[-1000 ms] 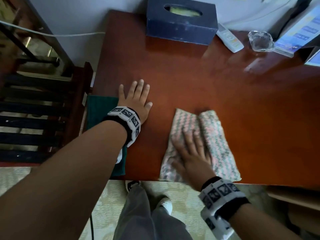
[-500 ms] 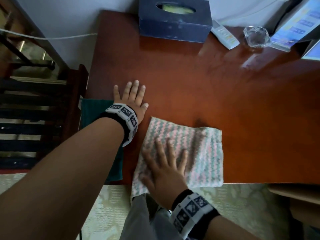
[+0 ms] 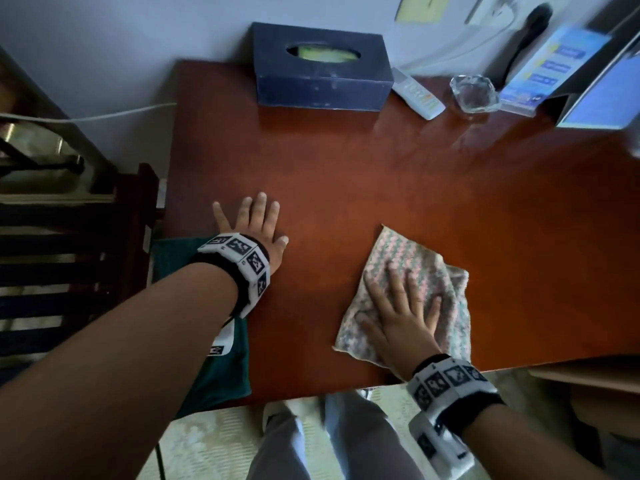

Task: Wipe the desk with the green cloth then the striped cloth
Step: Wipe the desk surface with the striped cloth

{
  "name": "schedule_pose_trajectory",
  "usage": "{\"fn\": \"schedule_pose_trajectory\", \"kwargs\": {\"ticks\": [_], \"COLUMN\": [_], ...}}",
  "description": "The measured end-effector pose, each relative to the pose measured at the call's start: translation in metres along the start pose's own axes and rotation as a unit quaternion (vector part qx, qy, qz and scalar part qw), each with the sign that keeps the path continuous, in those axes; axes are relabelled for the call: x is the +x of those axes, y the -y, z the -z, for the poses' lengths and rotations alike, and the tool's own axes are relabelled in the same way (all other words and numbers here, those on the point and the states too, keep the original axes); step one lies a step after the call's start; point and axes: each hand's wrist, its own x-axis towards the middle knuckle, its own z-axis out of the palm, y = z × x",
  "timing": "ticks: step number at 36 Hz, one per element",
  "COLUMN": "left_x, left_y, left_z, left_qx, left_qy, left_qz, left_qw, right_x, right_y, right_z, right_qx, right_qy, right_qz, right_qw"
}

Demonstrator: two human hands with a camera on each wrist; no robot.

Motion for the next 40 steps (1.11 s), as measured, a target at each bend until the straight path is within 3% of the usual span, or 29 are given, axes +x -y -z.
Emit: {"fn": "schedule_pose_trajectory", "kwargs": {"ticks": [3, 7, 12, 22, 27, 35, 38, 40], "left_x": [0.001, 0.007, 0.034, 0.087, 0.093, 0.094, 0.095, 0.095], "left_y": [-0.003, -0.011, -0.030, -0.047, -0.044, -0.046, -0.046, -0.046], "left_z": [0.020, 0.039, 0.051, 0.066, 0.060, 0.061, 0.061, 0.061], "left_qx": [-0.002, -0.008, -0.027, -0.051, -0.063, -0.063, -0.073, -0.073], "left_qy": [-0.008, -0.079, -0.075, -0.018, 0.004, 0.031, 0.034, 0.034], "left_qz": [0.001, -0.004, -0.017, -0.003, 0.003, 0.009, 0.007, 0.008], "left_qw": [1.000, 0.997, 0.997, 0.999, 0.998, 0.998, 0.997, 0.997], "right_x": [0.004, 0.011, 0.042, 0.134, 0.190, 0.246, 0.239, 0.232], "right_y": [0.000, 0.011, 0.013, 0.013, 0.005, -0.055, -0.043, -0.024], "right_z": [0.011, 0.017, 0.027, 0.063, 0.086, 0.125, 0.120, 0.113], "right_qx": [-0.062, -0.079, -0.057, -0.032, -0.021, 0.026, 0.040, 0.038], "right_qy": [0.013, 0.040, 0.032, 0.025, -0.002, -0.065, -0.048, -0.025], "right_qz": [0.012, 0.023, 0.129, 0.157, 0.143, -0.014, -0.019, 0.022], "right_qw": [0.998, 0.996, 0.989, 0.987, 0.989, 0.997, 0.998, 0.999]}}
